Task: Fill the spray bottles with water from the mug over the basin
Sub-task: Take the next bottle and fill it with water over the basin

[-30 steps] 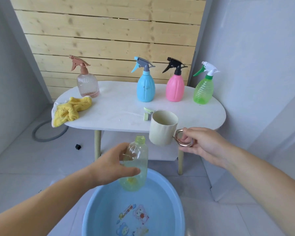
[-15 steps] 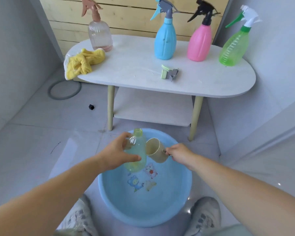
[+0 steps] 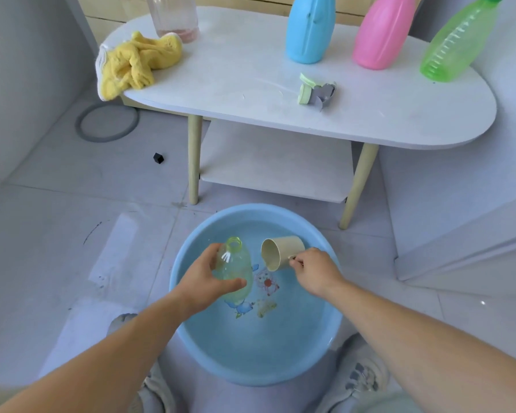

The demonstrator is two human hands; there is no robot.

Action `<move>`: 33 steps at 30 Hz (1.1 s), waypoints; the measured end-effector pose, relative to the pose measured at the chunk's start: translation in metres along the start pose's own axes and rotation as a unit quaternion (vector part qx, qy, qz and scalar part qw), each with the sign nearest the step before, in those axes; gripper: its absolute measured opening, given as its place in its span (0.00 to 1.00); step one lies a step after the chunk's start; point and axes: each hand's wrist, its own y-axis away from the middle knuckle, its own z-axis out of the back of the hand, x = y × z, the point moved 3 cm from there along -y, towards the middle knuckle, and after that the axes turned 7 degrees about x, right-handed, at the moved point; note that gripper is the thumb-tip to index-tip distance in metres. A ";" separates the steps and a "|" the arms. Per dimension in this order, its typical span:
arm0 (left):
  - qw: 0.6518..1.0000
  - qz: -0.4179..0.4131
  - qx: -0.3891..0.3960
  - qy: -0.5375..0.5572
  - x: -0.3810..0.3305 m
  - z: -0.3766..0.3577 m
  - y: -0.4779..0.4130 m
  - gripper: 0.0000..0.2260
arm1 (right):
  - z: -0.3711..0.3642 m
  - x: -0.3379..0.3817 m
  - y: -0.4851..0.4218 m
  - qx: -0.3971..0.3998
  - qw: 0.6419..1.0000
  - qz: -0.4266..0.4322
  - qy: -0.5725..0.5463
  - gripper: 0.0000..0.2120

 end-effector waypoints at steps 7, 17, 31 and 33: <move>1.000 0.001 0.006 0.001 0.014 -0.004 -0.007 0.31 | -0.007 -0.006 -0.007 0.018 1.000 -0.008 0.000 0.22; 0.999 -0.004 0.017 -0.029 0.012 -0.008 -0.009 0.25 | -0.010 -0.002 -0.004 0.044 0.999 -0.014 0.003 0.23; 1.000 0.000 0.003 -0.011 0.014 -0.001 -0.004 0.28 | 0.006 0.003 0.002 0.056 0.978 -0.056 -0.193 0.20; 1.000 -0.001 -0.003 -0.006 0.013 0.000 -0.003 0.28 | 0.015 0.003 0.005 0.046 0.968 -0.050 -0.241 0.19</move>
